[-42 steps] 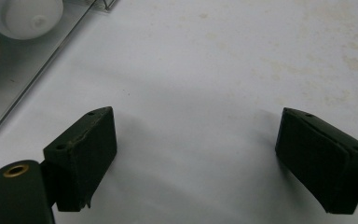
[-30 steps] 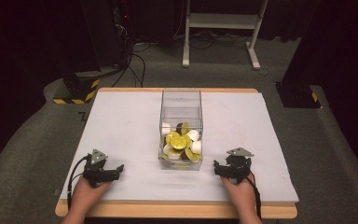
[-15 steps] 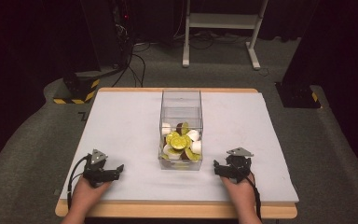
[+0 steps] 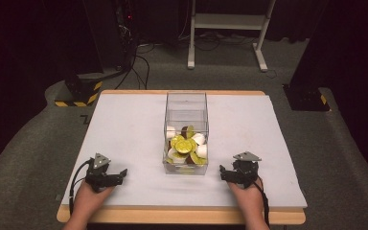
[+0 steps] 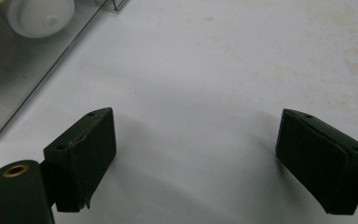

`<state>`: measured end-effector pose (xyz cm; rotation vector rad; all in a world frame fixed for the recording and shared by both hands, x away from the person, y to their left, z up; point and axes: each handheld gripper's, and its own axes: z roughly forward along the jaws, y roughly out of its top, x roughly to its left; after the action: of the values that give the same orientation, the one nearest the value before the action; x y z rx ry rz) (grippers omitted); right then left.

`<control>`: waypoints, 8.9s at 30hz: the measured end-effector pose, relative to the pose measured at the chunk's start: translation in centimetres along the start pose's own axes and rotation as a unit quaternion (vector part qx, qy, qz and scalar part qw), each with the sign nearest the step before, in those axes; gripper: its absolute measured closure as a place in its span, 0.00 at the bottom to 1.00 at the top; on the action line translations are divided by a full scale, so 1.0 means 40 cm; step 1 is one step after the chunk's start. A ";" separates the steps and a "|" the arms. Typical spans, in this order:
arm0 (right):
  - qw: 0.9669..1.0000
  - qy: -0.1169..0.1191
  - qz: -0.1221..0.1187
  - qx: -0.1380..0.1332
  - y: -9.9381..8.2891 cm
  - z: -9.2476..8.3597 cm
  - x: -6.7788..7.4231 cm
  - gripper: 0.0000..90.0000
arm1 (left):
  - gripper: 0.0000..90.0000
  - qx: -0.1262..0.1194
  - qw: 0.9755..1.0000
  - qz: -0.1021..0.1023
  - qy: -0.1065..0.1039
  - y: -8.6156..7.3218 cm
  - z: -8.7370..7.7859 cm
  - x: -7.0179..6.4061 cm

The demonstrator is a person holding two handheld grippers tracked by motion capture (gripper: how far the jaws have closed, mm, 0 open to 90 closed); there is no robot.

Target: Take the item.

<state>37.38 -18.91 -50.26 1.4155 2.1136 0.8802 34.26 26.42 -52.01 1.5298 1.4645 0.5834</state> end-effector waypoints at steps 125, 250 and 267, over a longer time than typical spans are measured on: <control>0.988 0.082 -0.021 -0.131 0.136 -0.156 0.070 0.16 | 0.15 0.001 1.000 0.000 0.000 0.000 0.000 0.001; 0.982 0.148 -0.117 -0.023 0.280 -0.010 0.289 0.45 | 0.15 0.000 1.000 0.000 -0.001 0.001 0.000 0.001; 0.980 0.148 -0.122 -0.050 0.273 -0.029 0.290 0.56 | 0.15 -0.001 1.000 -0.002 -0.001 0.001 0.000 0.001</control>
<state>39.26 -5.52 -41.80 0.9966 2.3588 1.1357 34.29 26.44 -52.01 1.5245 1.4655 0.5801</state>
